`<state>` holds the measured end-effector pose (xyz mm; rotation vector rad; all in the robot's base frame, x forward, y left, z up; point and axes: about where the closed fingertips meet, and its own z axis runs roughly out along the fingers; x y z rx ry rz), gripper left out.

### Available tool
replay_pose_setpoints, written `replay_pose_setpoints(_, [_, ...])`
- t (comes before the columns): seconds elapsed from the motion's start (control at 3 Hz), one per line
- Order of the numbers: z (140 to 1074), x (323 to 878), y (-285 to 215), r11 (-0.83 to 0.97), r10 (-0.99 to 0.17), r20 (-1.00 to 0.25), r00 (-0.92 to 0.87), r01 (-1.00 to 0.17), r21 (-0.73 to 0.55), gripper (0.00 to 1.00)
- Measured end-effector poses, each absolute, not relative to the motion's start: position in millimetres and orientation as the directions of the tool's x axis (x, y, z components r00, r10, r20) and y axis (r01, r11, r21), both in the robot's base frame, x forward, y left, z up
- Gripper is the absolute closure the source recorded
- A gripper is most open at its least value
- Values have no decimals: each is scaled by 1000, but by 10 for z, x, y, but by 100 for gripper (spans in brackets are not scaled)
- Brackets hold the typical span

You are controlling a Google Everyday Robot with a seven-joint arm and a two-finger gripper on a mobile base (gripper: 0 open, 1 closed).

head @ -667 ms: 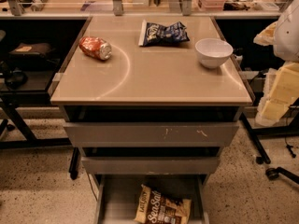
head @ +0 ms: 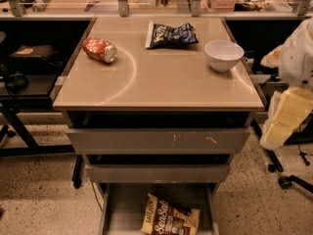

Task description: Pick brown chip bag from bottom drawer and place on counter

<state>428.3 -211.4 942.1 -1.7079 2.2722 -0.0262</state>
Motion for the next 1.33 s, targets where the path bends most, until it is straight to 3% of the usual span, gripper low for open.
replay_pose_setpoints(1.0, [7435, 3605, -1948, 243, -922, -319, -218, -969, -39, 0])
replay_pose_setpoints(1.33, [6729, 3442, -1915, 204, -935, -294, -199, -979, 13, 0])
